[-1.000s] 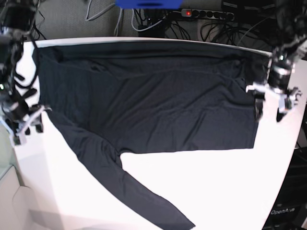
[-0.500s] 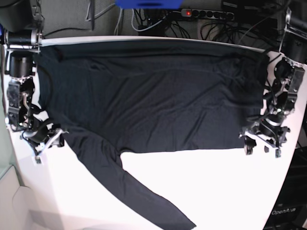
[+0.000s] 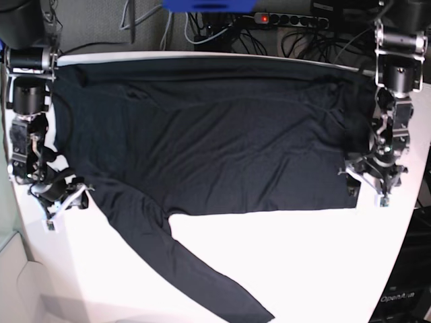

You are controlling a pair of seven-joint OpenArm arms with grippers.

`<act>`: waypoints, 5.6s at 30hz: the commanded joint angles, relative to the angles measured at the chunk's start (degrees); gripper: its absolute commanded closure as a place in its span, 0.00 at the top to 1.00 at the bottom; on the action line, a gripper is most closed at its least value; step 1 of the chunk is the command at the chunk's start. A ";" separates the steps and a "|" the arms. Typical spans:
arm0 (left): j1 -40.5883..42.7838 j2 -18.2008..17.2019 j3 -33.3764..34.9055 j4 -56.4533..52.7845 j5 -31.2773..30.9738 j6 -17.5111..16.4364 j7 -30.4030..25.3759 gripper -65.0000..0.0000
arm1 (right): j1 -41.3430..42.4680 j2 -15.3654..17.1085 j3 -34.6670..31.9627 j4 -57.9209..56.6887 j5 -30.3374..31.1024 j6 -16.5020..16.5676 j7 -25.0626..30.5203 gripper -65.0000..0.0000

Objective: Fold the T-shirt properly
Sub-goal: 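Lift the collar edge and carry both grippers toward the hem, then lower the collar edge onto the shirt body, folding it over, then drag the folded edge back toward the collar with both grippers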

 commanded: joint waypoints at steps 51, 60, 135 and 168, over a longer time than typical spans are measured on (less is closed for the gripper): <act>-14.35 5.89 -0.89 -19.25 5.25 -3.04 -5.36 0.65 | 0.32 -0.47 -2.46 0.89 0.55 -0.24 1.44 0.46; -14.09 6.77 -0.80 -19.34 5.34 -3.04 -5.28 0.34 | 0.32 -0.47 -2.28 0.89 0.55 -0.24 1.44 0.46; -14.09 8.09 -0.45 -18.81 5.78 -3.04 -4.84 0.00 | -3.20 -4.25 -9.14 -10.27 0.55 -0.33 10.40 0.00; 2.18 6.68 -10.20 15.12 5.78 -3.39 7.21 0.00 | -16.91 -0.30 3.78 30.43 0.63 -0.24 -0.94 0.00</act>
